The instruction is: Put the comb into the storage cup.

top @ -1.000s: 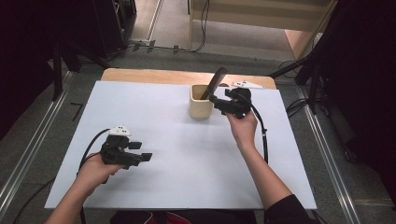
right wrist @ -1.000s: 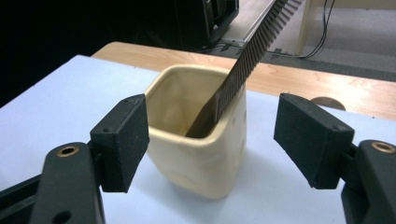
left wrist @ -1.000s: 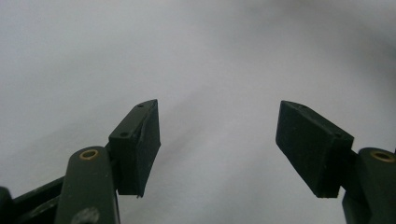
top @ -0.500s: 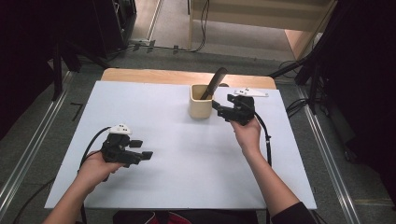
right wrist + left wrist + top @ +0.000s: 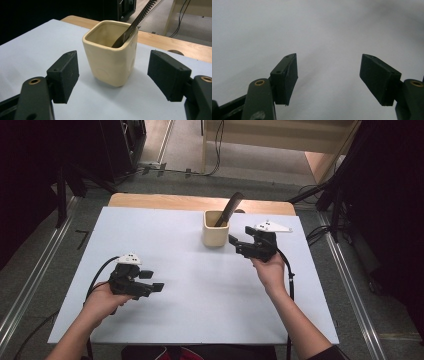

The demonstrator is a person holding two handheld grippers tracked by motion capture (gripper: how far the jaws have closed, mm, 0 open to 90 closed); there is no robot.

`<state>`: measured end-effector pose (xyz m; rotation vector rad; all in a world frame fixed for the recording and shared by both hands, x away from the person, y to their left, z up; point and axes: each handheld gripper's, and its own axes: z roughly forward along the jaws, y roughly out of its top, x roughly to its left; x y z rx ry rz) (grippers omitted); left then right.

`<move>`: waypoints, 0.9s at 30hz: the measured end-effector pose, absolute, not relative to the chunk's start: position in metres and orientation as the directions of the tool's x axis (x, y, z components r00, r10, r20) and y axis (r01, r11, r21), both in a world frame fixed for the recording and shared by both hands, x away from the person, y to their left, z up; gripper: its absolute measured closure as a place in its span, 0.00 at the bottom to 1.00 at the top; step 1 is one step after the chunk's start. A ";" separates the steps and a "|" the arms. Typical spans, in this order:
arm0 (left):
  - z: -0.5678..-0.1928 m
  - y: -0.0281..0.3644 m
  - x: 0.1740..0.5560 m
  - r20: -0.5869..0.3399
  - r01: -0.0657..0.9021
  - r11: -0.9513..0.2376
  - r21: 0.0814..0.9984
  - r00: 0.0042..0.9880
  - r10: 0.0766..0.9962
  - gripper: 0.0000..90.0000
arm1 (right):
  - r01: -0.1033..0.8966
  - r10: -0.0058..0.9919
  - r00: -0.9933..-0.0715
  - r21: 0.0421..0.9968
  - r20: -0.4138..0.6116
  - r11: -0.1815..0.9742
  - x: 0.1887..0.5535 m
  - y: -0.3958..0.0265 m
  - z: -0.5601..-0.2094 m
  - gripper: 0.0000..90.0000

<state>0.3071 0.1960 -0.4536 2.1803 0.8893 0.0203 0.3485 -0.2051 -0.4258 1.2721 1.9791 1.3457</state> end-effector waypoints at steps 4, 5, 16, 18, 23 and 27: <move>-0.454 0.197 0.306 -0.253 0.588 -0.465 0.662 0.759 0.600 0.35 | 0.449 0.856 -0.497 0.887 0.143 0.113 0.341 -0.209 -0.426 0.26; -0.454 0.197 0.305 -0.253 0.589 -0.464 0.662 0.758 0.602 0.35 | 0.448 0.854 -0.501 0.886 0.142 0.116 0.340 -0.210 -0.426 0.26; -0.454 0.199 0.301 -0.253 0.587 -0.467 0.661 0.760 0.598 0.35 | 0.489 0.825 -0.544 0.857 0.152 0.164 0.324 -0.221 -0.436 0.26; -0.454 0.199 0.300 -0.257 0.589 -0.463 0.663 0.759 0.598 0.35 | 0.501 0.820 -0.548 0.851 0.167 0.161 0.322 -0.223 -0.438 0.26; -0.454 0.200 0.299 -0.255 0.585 -0.468 0.662 0.763 0.594 0.35 | 0.514 0.805 -0.567 0.839 0.175 0.180 0.315 -0.227 -0.443 0.26; -0.455 0.200 0.297 -0.256 0.584 -0.468 0.664 0.765 0.592 0.35 | 0.524 0.793 -0.582 0.828 0.179 0.197 0.309 -0.226 -0.447 0.26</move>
